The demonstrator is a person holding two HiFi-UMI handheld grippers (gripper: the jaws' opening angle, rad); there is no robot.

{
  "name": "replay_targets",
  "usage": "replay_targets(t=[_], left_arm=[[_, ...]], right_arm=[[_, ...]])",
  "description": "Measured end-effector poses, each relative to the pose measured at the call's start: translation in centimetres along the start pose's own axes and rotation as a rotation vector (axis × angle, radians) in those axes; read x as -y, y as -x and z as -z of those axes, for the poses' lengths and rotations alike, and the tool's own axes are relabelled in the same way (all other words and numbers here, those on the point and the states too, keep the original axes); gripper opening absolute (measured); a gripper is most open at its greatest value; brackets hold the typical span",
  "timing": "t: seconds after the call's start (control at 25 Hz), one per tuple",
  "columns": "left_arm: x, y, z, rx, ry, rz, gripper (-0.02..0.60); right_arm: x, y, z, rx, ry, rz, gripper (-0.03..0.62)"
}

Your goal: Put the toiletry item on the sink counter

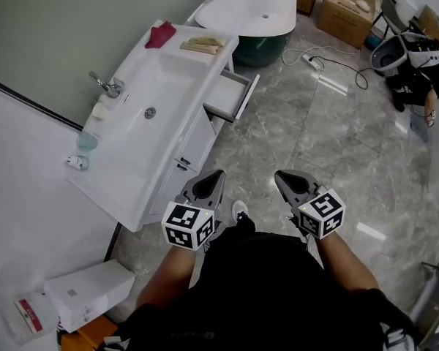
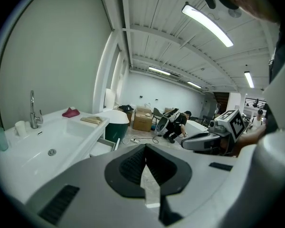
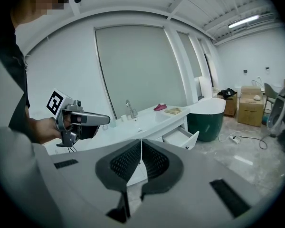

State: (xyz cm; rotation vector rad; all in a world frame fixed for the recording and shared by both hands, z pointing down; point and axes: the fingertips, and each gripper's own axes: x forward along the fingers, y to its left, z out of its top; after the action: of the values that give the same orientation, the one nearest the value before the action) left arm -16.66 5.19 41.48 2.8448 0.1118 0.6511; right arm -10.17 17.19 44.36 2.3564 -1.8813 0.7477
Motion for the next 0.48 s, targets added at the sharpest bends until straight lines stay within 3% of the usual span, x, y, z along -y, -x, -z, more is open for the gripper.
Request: replay_targets(t=[0.48], left_arm=[[-9.5,-2.1,-2.7,0.023,0.012,-0.012,0.006]], right_arm=[[0.9,-8.9,-3.9,-0.032,0.032,-0.007,0.005]])
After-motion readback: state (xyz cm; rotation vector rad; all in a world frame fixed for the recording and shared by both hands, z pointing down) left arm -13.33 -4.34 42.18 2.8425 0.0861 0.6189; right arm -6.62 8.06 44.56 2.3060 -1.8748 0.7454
